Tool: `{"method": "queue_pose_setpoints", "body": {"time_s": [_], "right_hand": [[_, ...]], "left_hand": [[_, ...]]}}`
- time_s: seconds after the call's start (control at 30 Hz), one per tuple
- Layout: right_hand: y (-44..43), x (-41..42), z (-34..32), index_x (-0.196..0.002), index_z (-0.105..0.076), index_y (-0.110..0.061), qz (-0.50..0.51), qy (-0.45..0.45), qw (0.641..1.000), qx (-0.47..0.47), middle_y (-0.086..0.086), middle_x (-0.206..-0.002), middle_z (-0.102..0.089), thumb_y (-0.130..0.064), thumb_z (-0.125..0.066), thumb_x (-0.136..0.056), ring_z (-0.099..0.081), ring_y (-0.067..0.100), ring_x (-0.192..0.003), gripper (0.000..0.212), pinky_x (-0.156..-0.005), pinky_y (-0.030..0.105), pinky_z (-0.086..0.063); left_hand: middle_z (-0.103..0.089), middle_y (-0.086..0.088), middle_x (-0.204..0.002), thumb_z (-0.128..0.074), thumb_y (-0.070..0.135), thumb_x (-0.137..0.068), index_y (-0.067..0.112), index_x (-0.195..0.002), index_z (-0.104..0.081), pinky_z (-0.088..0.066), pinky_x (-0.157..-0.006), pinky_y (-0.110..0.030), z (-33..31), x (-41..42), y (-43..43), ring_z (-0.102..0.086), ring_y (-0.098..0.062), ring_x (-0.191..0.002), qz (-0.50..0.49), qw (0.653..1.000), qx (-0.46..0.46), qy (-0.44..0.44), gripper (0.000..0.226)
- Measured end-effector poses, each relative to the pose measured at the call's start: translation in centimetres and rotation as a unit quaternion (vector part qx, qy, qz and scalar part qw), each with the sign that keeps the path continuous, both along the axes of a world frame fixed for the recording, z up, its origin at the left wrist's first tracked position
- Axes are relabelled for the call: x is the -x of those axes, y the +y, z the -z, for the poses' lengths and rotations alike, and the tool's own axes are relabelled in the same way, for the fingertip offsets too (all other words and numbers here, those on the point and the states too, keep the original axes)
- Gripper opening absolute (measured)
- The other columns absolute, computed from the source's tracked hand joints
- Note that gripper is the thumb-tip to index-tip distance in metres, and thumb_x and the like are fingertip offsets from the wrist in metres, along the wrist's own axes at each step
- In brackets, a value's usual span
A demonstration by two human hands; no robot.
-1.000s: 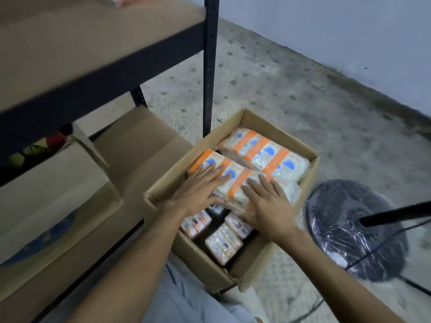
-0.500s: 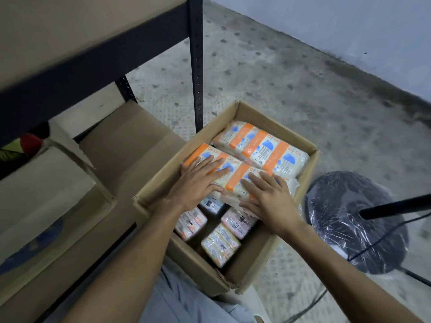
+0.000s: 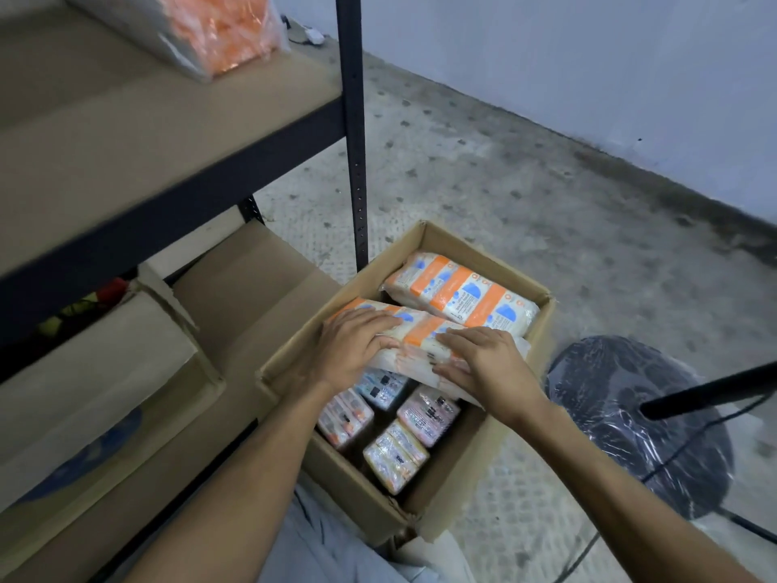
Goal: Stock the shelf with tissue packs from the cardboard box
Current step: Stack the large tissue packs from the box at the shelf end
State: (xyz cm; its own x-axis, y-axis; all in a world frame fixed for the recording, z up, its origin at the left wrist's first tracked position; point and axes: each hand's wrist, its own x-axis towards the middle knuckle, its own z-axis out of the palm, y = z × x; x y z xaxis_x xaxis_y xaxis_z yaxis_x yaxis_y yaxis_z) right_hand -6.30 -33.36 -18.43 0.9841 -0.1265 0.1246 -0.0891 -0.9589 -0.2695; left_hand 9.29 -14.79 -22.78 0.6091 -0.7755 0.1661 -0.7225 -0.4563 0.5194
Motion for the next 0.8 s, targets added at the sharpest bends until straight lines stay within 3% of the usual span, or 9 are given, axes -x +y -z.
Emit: {"method": "queue_pose_setpoints", "body": {"time_s": [0.2, 0.37, 0.57, 0.8], "right_hand": [[0.2, 1.1, -3.6, -0.111, -0.066, -0.017, -0.025, -0.064, 0.998, 0.017, 0.004, -0.108, -0.07, -0.042, -0.072, -0.078, -0.066, 0.028, -0.097, 0.042, -0.081, 0.044, -0.051], [0.5, 2.0, -7.8, -0.108, -0.067, -0.017, -0.046, -0.143, 0.988, 0.029, 0.002, -0.107, -0.071, -0.045, -0.066, -0.08, -0.067, 0.027, -0.094, 0.039, -0.077, 0.042, -0.053], [1.9, 3.1, -14.0, -0.108, -0.068, -0.015, -0.058, -0.236, 0.968, 0.065, 0.003, -0.107, -0.071, -0.042, -0.066, -0.082, -0.068, 0.027, -0.097, 0.038, -0.077, 0.04, -0.052], [4.2, 4.5, -21.0, -0.11, -0.068, -0.016, -0.048, -0.341, 0.934, 0.093, 0.003, -0.112, -0.07, -0.037, -0.073, -0.081, -0.066, 0.027, -0.102, 0.036, -0.08, 0.04, -0.047]], "left_hand": [[-0.067, 0.007, -0.122, -0.041, 0.056, -0.089, 0.026, -0.118, -0.067, -0.036, -0.099, -0.028, -4.5, 1.3, 0.8, -0.058, -0.016, -0.115, -0.007, 0.998, 0.031, -0.058, 0.05], [-0.064, 0.008, -0.126, -0.044, 0.051, -0.09, 0.026, -0.119, -0.067, -0.031, -0.101, -0.027, -8.8, 2.2, 1.4, -0.054, -0.015, -0.118, -0.024, 0.993, 0.073, -0.087, 0.044], [-0.062, 0.012, -0.128, -0.051, 0.047, -0.091, 0.03, -0.118, -0.066, -0.039, -0.103, -0.044, -14.8, 2.5, 2.3, -0.055, -0.012, -0.119, -0.05, 0.982, 0.122, -0.137, 0.035], [-0.066, 0.005, -0.124, -0.051, 0.043, -0.091, 0.022, -0.116, -0.069, -0.037, -0.105, -0.04, -24.3, 4.3, 4.2, -0.056, -0.013, -0.117, -0.049, 0.951, 0.191, -0.24, 0.038]]}}
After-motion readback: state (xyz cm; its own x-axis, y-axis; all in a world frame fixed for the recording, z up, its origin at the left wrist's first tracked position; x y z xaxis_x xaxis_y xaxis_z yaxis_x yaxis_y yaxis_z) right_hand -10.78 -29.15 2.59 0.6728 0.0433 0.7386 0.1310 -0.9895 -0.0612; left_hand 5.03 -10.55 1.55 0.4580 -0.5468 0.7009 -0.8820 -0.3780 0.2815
